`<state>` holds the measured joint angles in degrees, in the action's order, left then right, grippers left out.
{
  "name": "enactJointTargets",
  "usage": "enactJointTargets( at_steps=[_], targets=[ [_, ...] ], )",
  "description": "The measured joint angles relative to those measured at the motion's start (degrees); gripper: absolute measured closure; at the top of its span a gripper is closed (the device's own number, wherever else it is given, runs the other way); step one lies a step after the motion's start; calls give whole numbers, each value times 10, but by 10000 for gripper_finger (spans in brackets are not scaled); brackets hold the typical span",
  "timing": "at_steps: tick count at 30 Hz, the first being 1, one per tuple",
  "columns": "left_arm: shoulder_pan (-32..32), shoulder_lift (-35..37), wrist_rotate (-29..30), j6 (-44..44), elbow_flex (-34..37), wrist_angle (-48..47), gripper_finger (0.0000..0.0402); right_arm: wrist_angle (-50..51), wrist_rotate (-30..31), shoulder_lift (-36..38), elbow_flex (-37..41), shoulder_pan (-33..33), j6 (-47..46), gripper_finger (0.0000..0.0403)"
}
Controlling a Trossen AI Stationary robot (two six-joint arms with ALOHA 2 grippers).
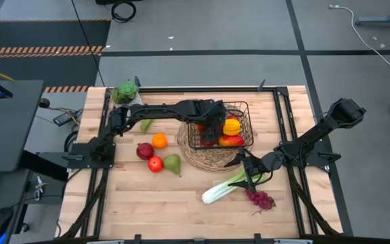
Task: Build produce basket
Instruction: Put the red apple into the black wire basket
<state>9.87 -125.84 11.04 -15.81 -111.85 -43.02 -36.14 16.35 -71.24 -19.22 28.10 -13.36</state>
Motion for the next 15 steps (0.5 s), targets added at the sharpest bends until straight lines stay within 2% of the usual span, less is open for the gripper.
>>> enactJointTargets(
  at_steps=[15],
  targets=[
    [-4, 0, 3, -3, 0, -35, 45, -2, 0, 0, 0, 0, -2, 30]
  ],
)
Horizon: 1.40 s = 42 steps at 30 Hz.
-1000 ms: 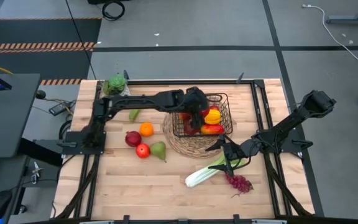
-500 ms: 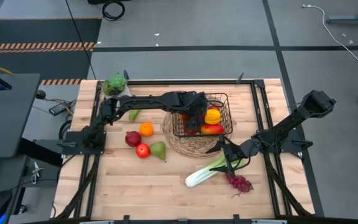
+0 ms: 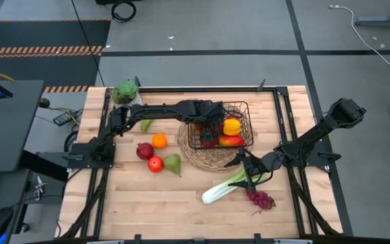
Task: Build produce basket
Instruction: Put the red apple into the black wire basket
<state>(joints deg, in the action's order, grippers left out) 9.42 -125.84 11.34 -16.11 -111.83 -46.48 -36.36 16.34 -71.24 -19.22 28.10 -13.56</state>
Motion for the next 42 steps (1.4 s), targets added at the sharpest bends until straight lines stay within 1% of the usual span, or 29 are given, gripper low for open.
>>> enactJointTargets(
  at_steps=[2, 4, 6, 10, 14, 16, 20, 24, 26, 29, 31, 33, 37, 39, 42],
  targets=[
    [-5, 0, 10, -2, 0, 2, 36, 0, 0, 0, 0, 0, 0, 30],
    [-10, 0, 24, -13, 1, 4, 17, 0, 0, 0, 0, 0, 0, 30],
    [-17, 0, 41, -28, 1, 5, 6, 0, 0, 0, 0, 0, 0, 30],
    [-29, 0, 60, -60, 1, 6, 4, 0, 0, 0, 0, 0, 0, 30],
    [-48, 12, 80, -140, 1, 5, 6, 0, 0, 0, 0, 0, 0, 30],
    [-55, 19, 97, -150, -10, 20, 7, 0, 0, 0, 0, 0, 0, 30],
    [-58, 23, 99, -130, -45, 3, 7, -1, -2, 0, 0, 0, -3, 30],
    [-56, 22, 102, -107, -89, -60, 8, -3, -17, 0, 0, 1, -4, 30],
    [-57, 23, 99, -73, -121, -108, 8, 0, -19, 0, 0, 1, -6, 30],
    [-57, 37, 69, -37, -156, -184, 8, 4, -21, 0, 0, 1, -12, 30],
    [-61, 59, 44, -23, -158, -220, 8, 10, -26, 0, 0, 3, -18, 30],
    [-69, 85, 39, -7, -144, -226, 8, 20, -26, 0, 0, 10, -26, 30],
    [-96, 152, 50, 36, -77, -228, 8, 14, -26, 0, 11, 26, -28, 30],
    [-107, 189, 50, 73, -25, -228, 8, 11, -23, 0, 12, 31, -30, 30],
    [-122, 250, 53, 124, 79, -198, 8, 0, -11, 0, 12, 35, -33, 30]
  ],
)
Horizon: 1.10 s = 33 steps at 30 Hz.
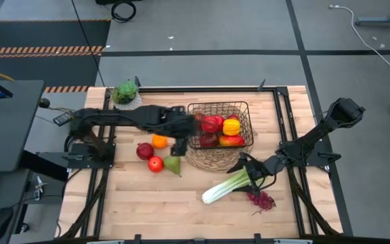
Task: Build produce basket
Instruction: Put the red apple into the black wire basket
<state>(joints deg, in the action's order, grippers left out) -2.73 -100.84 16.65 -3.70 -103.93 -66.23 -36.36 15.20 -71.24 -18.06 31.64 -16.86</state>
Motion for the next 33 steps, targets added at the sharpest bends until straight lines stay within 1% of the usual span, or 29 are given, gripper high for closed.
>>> enactJointTargets(
  at_steps=[3, 5, 7, 10, 13, 17, 19, 23, 27, 33],
  targets=[
    [-20, 58, -1, 40, 112, 64, 8, -7, 0, 0, 0, 3, 3, 30],
    [-35, 91, -13, 64, 175, 100, 8, -15, 1, 0, 0, 3, 4, 30],
    [-51, 117, -20, 90, 227, 118, 8, -20, 1, 0, 0, 2, 7, 30],
    [-71, 133, -23, 135, 283, 134, 8, -28, 2, 0, 0, 2, 14, 30],
    [-92, 135, -23, 194, 313, 137, 8, -34, 6, 0, 0, 2, 19, 30],
    [-127, 135, -26, 253, 336, 132, 8, -38, 16, 0, 0, 2, 20, 30],
    [-142, 135, -26, 256, 342, 123, 8, -38, 16, 0, 0, 2, 20, 30],
    [-170, 136, -5, 264, 363, 94, 8, -38, 16, 0, 0, 2, 20, 30],
    [-182, 136, -5, 267, 408, 107, 8, -38, 16, 0, 0, 2, 21, 30],
    [-174, 135, -7, 248, 469, 144, 8, -41, 16, 0, 0, 2, 29, 30]
  ],
)
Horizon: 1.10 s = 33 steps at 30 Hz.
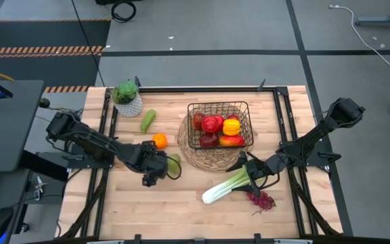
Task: Build produce basket
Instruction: Put the red apple into the black wire basket
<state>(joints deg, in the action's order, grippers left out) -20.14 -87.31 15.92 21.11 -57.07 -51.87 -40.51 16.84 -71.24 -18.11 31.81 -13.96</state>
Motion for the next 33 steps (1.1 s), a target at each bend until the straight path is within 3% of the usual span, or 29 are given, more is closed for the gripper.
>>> enactJointTargets(
  at_steps=[13, 26, 33],
  targets=[
    [48, 0, -42, -57, 98, 114, 8, -14, 0, 0, 0, 0, 18, 30],
    [62, 0, -43, -47, 98, 131, 46, -14, 0, 0, 0, -1, 21, 30],
    [62, 6, -38, -42, 23, 23, 47, -14, 0, 0, 0, -1, 21, 30]
  ],
)
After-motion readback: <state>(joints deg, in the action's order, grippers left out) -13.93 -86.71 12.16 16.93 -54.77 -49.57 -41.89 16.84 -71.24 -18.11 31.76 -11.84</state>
